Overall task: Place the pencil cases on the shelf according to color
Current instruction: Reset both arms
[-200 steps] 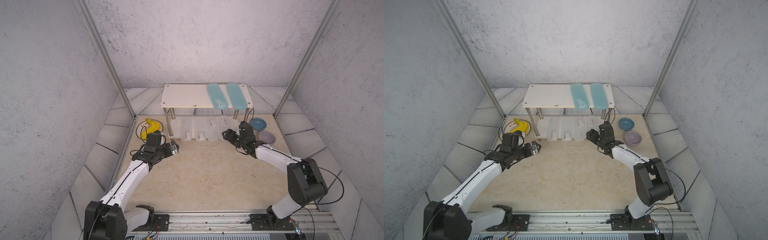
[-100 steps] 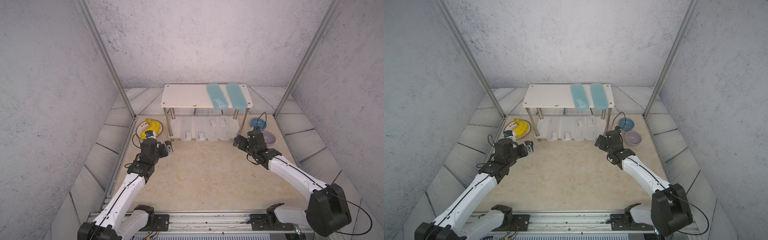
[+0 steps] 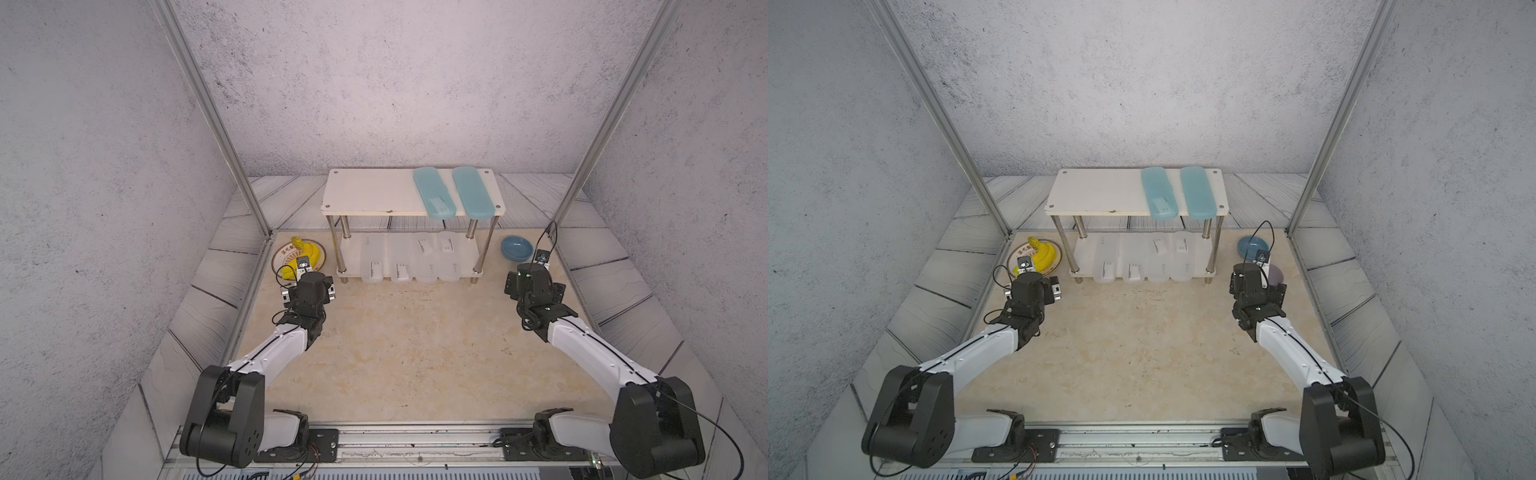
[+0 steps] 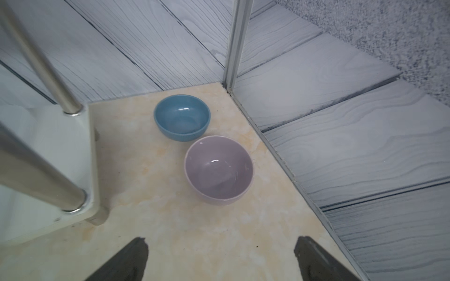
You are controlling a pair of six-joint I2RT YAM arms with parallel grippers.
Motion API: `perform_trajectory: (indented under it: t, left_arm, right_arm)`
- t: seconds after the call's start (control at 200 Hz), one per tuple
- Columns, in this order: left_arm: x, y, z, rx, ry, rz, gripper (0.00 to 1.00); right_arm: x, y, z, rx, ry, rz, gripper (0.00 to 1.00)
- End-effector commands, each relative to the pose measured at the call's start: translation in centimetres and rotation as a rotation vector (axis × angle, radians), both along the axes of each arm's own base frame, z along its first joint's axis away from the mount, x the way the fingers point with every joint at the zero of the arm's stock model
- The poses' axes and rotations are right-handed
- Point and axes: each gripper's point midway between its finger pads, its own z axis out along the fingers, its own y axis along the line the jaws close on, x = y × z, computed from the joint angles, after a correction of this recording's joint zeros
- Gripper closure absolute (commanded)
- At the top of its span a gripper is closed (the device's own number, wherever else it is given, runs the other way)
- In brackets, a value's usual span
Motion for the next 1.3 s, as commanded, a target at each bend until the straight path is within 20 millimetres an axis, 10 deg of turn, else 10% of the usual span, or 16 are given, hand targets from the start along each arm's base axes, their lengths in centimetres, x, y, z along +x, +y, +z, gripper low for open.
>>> perform_trajectory:
  t: [0.0,0.365,0.771,1.296]
  left_arm:
    - [0.8,1.9,1.4,0.11,-0.081,0.055,0.02]
    - [1.5,1.5,0.6,0.129,-0.042,-0.08,0.02]
    - [-0.3,1.9,-3.0,0.071,0.05,-0.034,0.01]
    - [2.0,1.5,-5.5,0.067,0.124,-0.089,0.02]
  right_arm:
    - [1.0,-2.1,-1.7,-0.052,0.016,-0.042,0.0]
    - [2.7,-1.1,-7.2,0.017,-0.029,0.073,0.0]
    - [2.6,0.9,-7.6,0.049,-0.065,0.228,0.0]
    - [2.3,2.1,-8.6,0.065,-0.092,0.312,0.0]
